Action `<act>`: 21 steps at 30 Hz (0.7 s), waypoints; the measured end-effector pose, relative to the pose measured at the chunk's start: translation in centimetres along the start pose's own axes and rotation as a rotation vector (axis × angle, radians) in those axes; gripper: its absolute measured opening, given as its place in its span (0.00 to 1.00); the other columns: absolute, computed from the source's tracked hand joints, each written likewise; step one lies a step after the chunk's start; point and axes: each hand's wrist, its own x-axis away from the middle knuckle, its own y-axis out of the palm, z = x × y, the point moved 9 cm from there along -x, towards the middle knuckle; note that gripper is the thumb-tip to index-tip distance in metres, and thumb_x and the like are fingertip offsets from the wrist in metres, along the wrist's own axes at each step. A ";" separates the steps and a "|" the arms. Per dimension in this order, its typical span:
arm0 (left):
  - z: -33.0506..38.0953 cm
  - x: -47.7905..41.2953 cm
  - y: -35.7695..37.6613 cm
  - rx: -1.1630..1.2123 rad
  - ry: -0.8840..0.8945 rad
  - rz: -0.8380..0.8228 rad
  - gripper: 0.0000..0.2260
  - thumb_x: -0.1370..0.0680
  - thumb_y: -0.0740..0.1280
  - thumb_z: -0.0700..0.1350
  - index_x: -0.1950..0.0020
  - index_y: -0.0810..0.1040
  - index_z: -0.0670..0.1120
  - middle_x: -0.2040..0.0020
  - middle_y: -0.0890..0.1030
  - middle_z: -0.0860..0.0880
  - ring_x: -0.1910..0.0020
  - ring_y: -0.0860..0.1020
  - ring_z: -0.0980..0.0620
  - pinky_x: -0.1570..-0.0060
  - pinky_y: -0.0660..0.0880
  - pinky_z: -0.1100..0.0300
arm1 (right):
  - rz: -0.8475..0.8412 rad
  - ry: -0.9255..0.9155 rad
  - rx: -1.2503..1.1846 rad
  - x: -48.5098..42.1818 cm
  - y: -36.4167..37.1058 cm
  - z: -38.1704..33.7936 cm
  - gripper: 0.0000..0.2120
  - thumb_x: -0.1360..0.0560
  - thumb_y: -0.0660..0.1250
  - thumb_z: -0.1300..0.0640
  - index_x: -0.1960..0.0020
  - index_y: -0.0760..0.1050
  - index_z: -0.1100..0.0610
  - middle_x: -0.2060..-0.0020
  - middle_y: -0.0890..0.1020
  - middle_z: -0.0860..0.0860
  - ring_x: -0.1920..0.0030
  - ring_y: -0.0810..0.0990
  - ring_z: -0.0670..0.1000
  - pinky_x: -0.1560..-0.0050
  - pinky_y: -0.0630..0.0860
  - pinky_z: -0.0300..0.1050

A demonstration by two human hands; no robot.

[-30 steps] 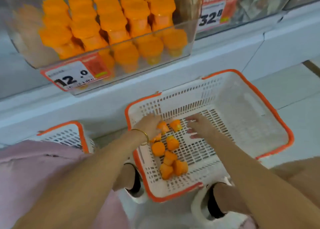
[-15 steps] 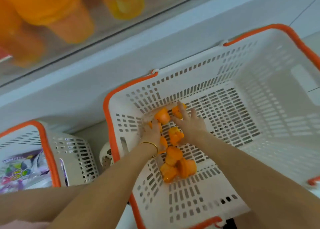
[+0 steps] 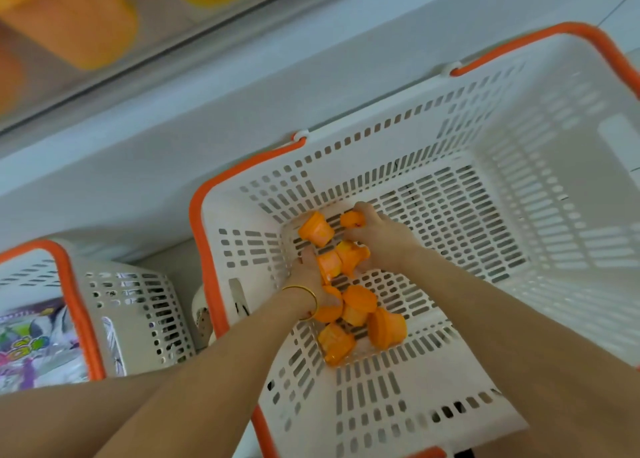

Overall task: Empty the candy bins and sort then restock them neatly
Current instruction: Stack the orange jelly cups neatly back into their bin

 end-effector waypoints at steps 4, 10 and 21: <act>0.6 -0.1 -0.1 0.090 0.066 0.006 0.49 0.33 0.77 0.47 0.23 0.46 0.51 0.28 0.61 0.40 0.30 0.65 0.41 0.36 0.68 0.48 | -0.035 0.029 0.008 0.4 0.2 0.7 0.31 0.34 0.72 0.36 0.35 0.70 0.47 0.27 0.49 0.54 0.38 0.70 0.58 0.47 0.75 0.51; 1.6 -0.2 -0.9 0.251 0.105 0.033 0.31 0.28 0.71 0.37 0.32 0.59 0.48 0.44 0.70 0.43 0.51 0.75 0.44 0.57 0.78 0.51 | 0.000 0.139 -0.212 2.2 0.7 2.5 0.30 0.35 0.73 0.36 0.39 0.70 0.48 0.31 0.54 0.53 0.49 0.72 0.54 0.50 0.74 0.49; 2.1 0.6 -1.4 0.229 0.155 0.117 0.11 0.24 0.66 0.38 0.47 0.68 0.48 0.53 0.74 0.45 0.53 0.79 0.42 0.51 0.78 0.46 | 0.065 0.438 -0.721 5.7 1.6 5.1 0.31 0.32 0.70 0.36 0.35 0.71 0.51 0.30 0.54 0.55 0.42 0.73 0.57 0.49 0.79 0.49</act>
